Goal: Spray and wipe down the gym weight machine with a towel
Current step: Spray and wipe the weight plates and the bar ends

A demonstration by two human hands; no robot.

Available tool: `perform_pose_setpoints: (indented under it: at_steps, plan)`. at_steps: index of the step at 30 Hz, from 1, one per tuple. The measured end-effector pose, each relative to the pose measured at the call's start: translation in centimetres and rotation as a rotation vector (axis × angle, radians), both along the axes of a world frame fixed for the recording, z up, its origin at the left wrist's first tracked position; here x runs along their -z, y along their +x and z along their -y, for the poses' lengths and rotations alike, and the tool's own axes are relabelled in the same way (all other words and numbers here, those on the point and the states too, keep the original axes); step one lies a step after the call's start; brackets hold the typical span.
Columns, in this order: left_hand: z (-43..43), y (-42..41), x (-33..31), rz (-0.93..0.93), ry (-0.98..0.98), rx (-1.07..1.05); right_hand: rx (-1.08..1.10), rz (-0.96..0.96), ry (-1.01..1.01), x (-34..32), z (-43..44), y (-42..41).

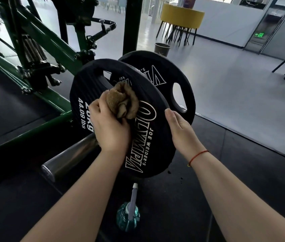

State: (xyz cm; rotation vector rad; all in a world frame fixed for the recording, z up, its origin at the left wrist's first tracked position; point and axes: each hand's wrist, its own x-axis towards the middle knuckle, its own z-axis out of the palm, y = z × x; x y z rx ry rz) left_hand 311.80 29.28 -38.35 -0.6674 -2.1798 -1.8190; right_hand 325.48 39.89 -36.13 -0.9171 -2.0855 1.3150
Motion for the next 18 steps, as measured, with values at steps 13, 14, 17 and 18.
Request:
perform_pose_setpoints:
  at_steps: [13,14,17,18]
  plan:
    - [0.7,1.5,5.5,-0.076,-0.219,0.038,-0.244,0.456,0.214,1.1,-2.0,3.5]
    - [1.0,1.9,6.7,-0.114,-0.255,0.070,-0.258,0.477,0.217,1.0,-2.0,3.5]
    - [2.0,3.4,10.5,-0.091,-0.411,0.173,-0.272,0.490,0.220,1.0,-2.2,3.4]
    - [2.3,4.0,11.3,-0.043,-0.439,0.199,-0.273,0.490,0.224,1.0,-2.3,3.4]
